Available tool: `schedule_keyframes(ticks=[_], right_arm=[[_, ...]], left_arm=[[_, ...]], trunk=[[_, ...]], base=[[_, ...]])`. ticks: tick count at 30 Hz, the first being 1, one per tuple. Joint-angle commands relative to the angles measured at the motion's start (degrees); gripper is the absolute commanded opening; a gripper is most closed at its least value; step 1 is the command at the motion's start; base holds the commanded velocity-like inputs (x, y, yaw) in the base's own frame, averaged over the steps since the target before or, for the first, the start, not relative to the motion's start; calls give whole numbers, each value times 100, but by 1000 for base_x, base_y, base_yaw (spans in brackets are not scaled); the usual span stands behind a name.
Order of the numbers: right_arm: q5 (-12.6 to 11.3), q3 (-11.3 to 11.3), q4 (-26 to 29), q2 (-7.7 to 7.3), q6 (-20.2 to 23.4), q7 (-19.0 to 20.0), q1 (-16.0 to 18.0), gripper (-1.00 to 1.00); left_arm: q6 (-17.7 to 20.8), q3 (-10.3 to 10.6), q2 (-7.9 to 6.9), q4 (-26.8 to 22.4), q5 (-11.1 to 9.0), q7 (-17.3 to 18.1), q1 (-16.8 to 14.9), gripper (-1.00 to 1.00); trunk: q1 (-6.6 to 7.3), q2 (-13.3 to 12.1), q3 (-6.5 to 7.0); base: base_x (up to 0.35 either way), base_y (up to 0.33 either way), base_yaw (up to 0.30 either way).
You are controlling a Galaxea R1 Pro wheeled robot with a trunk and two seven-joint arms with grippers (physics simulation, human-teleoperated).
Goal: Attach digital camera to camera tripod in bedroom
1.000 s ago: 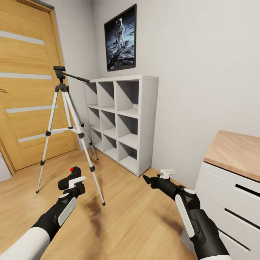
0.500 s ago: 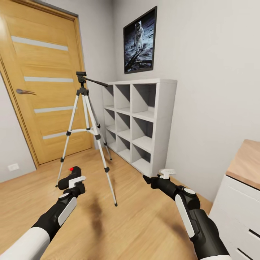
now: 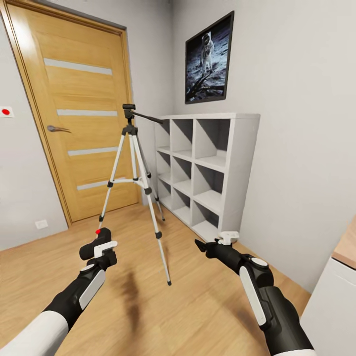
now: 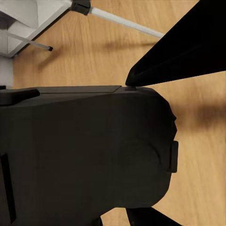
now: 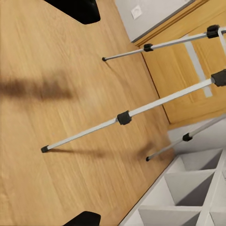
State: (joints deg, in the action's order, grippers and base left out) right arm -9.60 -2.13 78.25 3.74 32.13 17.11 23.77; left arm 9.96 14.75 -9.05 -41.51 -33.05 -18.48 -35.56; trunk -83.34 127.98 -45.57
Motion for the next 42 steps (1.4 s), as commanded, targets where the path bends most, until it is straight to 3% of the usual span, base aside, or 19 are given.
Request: schedule_keyframes(ticks=[1, 42], right_arm=[[-35, 4, 6, 9, 32, 6, 2, 100], [-76, 2, -46, 26, -27, 38, 2, 100]], left_arm=[[23, 37, -9, -15, -26, -40, -3, -100], [32, 36, -9, -24, -26, -33, -3, -100]], trunk=[[24, -39, 12], [924, -1683, 748]], base=[[0, 0, 10], [0, 0, 1]])
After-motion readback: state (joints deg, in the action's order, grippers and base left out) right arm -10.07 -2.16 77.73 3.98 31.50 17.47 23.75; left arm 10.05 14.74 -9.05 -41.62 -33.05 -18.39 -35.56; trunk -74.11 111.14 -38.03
